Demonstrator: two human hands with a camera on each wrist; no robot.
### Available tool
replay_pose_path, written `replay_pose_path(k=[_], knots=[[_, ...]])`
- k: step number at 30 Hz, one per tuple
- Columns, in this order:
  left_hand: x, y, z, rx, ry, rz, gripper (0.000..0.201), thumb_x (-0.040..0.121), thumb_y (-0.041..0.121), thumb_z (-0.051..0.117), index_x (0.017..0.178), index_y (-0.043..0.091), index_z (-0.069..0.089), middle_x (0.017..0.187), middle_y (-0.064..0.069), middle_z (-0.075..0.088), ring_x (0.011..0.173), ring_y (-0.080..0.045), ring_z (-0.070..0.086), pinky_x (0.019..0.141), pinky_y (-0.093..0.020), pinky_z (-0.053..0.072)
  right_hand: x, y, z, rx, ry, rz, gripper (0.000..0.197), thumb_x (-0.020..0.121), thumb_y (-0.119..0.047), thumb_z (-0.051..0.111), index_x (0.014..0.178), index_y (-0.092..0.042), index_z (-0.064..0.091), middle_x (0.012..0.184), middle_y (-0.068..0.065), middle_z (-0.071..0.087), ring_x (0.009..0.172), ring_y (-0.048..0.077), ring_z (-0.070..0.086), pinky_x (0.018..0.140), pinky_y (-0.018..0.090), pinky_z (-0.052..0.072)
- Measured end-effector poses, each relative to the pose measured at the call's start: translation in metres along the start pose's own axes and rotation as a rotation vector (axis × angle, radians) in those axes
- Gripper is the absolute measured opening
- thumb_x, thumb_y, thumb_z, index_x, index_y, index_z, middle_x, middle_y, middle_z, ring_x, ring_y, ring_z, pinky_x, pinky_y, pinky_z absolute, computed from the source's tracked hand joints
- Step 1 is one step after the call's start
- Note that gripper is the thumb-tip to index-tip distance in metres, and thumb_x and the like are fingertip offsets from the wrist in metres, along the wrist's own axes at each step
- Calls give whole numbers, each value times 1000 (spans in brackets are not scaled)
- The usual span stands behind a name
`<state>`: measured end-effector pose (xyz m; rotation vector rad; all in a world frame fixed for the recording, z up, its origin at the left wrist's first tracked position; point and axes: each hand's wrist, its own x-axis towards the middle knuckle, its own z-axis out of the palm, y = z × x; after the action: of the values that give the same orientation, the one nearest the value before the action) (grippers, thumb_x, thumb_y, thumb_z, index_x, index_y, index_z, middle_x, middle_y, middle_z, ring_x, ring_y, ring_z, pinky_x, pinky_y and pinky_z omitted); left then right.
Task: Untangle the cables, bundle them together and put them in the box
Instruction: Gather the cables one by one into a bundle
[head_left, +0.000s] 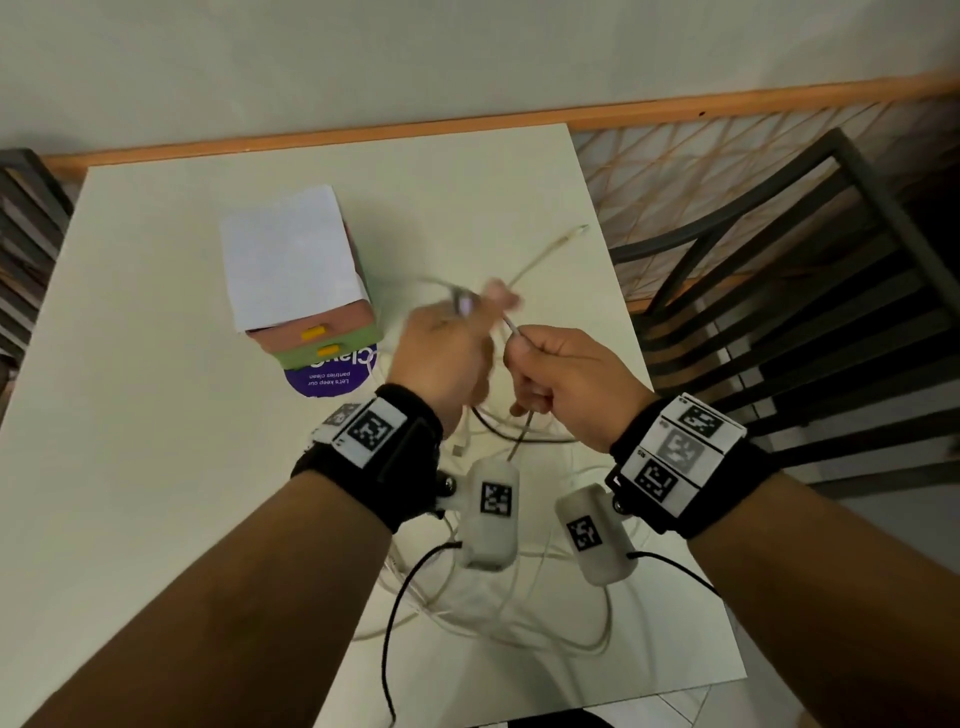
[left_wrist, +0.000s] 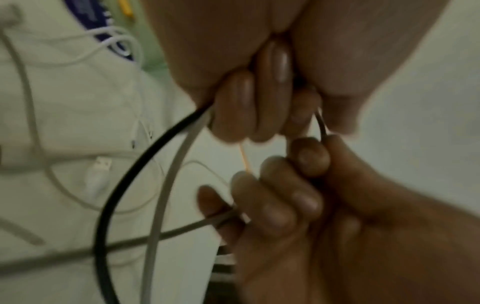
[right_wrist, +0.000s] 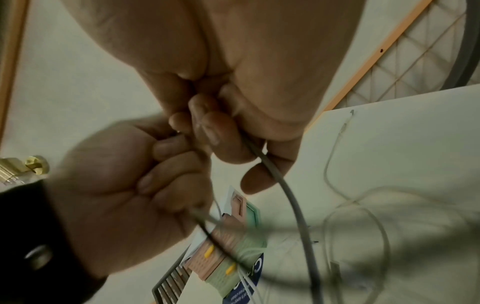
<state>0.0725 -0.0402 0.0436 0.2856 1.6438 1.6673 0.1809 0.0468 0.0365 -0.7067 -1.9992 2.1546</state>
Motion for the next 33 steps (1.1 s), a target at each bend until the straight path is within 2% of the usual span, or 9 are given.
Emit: replay_pose_path(k=[6, 11, 12, 13, 18, 21, 26, 29, 33], knots=[[-1, 5, -1, -93, 148, -17, 21, 96, 32, 63, 93, 17, 77, 48, 2, 29, 39, -13, 22, 40, -20, 23, -1, 3, 7, 3, -43, 13, 33, 93, -25, 47, 60, -22, 50, 59, -1, 34, 52, 13, 28, 54, 29, 27], [-16, 2, 1, 108, -41, 47, 20, 96, 18, 63, 104, 4, 75, 42, 1, 57, 33, -1, 41, 37, -13, 33, -5, 3, 9, -16, -30, 6, 32, 100, -15, 45, 73, -27, 59, 56, -9, 44, 50, 8, 36, 59, 27, 42], [-10, 1, -1, 84, 58, 47, 20, 96, 24, 64, 101, 9, 76, 90, 4, 44, 35, -3, 38, 38, -15, 33, -5, 4, 9, -5, -34, 5, 33, 96, -23, 47, 66, -30, 57, 59, -5, 41, 52, 11, 35, 58, 28, 40], [-6, 0, -3, 20, 144, 27, 22, 95, 32, 64, 97, 14, 77, 58, 17, 29, 36, -9, 32, 39, -18, 30, -5, 5, 9, -14, -32, 5, 33, 93, -29, 47, 61, -29, 55, 60, -2, 39, 54, 14, 35, 59, 30, 38], [-18, -2, -2, 80, -56, 55, 24, 95, 26, 64, 102, 6, 76, 39, 12, 45, 34, -1, 39, 39, -15, 33, -1, 7, 9, -41, 15, 32, 27, 90, -29, 48, 92, -9, 66, 68, 3, 48, 60, 15, 46, 74, 46, 51], [-6, -1, -5, 7, 187, 58, 23, 94, 36, 65, 96, 16, 77, 41, 15, 45, 38, -7, 36, 42, -20, 31, -3, 4, 11, -91, 4, 22, 28, 90, -34, 46, 67, -23, 57, 70, 8, 46, 66, 25, 46, 71, 43, 44], [-17, 6, -2, 87, -24, 90, 23, 92, 23, 69, 96, 2, 75, 42, 12, 50, 33, -3, 41, 38, -15, 32, -4, 2, 15, -34, 2, 58, 21, 95, -26, 47, 88, -13, 62, 73, 5, 47, 66, 20, 45, 74, 50, 52], [-5, 11, -5, -19, 211, 50, 31, 90, 33, 71, 100, 3, 74, 44, 10, 40, 34, -8, 32, 40, -17, 29, -6, 2, 17, -57, -9, 70, 28, 96, -27, 46, 70, -21, 55, 77, 14, 43, 71, 27, 43, 74, 52, 53], [-17, 4, -6, 93, -43, 41, 36, 91, 28, 70, 97, -8, 69, 44, 7, 46, 32, -9, 37, 38, -19, 30, -8, 4, 17, -37, 18, 98, 22, 99, -22, 46, 85, -18, 63, 75, 3, 49, 68, 16, 47, 76, 52, 53]])
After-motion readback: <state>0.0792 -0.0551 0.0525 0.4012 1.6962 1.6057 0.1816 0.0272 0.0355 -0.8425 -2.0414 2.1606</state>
